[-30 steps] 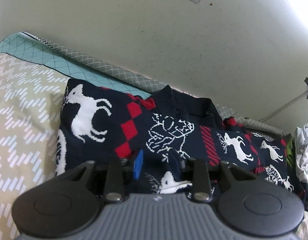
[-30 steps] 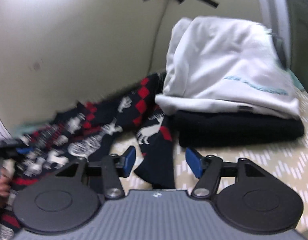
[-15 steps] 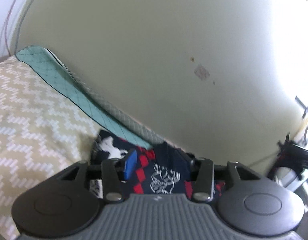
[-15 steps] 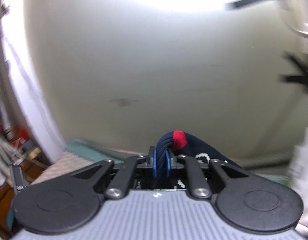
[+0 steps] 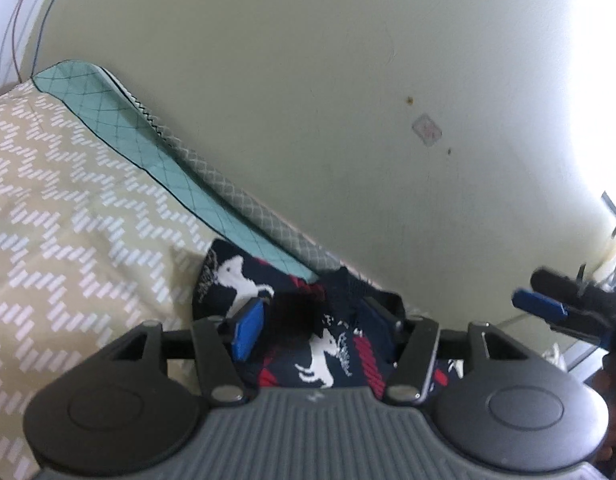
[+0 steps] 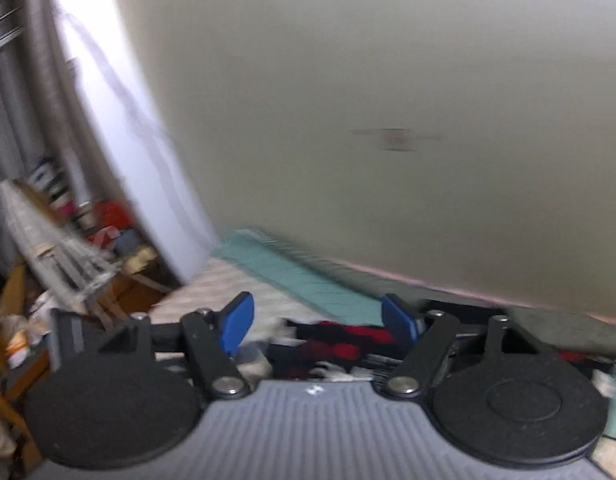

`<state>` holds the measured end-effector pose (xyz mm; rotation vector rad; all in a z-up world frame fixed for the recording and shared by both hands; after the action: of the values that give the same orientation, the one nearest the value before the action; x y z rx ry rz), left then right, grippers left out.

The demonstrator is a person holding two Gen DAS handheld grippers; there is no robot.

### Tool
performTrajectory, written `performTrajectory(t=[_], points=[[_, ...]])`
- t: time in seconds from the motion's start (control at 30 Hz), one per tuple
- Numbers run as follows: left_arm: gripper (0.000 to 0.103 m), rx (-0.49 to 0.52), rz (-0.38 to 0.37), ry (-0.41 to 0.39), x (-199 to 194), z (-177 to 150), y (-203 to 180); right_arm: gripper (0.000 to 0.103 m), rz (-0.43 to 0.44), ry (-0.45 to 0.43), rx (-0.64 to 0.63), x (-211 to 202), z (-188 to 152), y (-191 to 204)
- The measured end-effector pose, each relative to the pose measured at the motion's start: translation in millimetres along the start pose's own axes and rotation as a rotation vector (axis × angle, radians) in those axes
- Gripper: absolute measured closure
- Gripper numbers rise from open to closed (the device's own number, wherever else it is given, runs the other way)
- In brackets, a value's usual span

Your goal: Fold small clothes

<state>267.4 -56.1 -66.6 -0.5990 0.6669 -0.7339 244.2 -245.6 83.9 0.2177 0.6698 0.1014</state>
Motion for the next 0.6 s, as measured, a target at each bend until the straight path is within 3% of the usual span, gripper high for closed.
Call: performTrajectory(t=[0.1, 0.17, 0.23, 0.27, 0.3, 0.33, 0.37, 0.43, 0.47, 0.53, 0.6], points=[[0.048, 0.02, 0.029, 0.027, 10, -8, 1, 0.038, -0.115, 0.022, 0.059, 2, -27, -63], [0.05, 0.021, 0.059, 0.051, 18, -14, 7, 0.045, -0.161, 0.082, 0.115, 12, -57, -98], [0.05, 0.023, 0.097, 0.076, 24, -19, 15, 0.053, -0.261, 0.127, 0.122, 26, -85, -135], [0.05, 0.024, 0.111, 0.088, 27, -21, 19, 0.088, -0.36, 0.156, 0.116, 33, -102, -160], [0.05, 0.023, 0.112, 0.093, 28, -21, 22, 0.103, -0.415, 0.175, 0.136, 38, -113, -184], [0.05, 0.021, 0.107, 0.093, 27, -20, 23, 0.103, -0.375, 0.127, 0.211, 34, -114, -197], [0.05, 0.013, 0.107, 0.075, 21, -15, 24, 0.103, -0.389, 0.133, 0.279, 31, -115, -208], [0.049, -0.008, 0.099, -0.004, -1, 2, 25, 0.103, -0.396, 0.085, 0.278, 15, -108, -207], [0.049, -0.021, 0.09, -0.041, -11, 9, 27, 0.076, -0.412, 0.054, 0.223, 8, -104, -200], [0.049, -0.043, 0.084, -0.084, -24, 17, 33, 0.045, -0.442, -0.002, 0.138, -6, -101, -182], [0.05, -0.056, 0.097, -0.091, -25, 18, 39, 0.043, -0.427, -0.03, 0.099, -14, -95, -169]])
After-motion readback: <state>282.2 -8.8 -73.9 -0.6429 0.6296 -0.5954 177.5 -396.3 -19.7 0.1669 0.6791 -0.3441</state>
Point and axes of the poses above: each gripper's, at about its wrist camera, not at the fingertips, and x roughly the way its jaws point, y to its left, z to its top, the point moved 10 cm from there along x, roughly the way its jaws point, and after that the axes turned 12 degrees about -z, right-handed, at the moved point
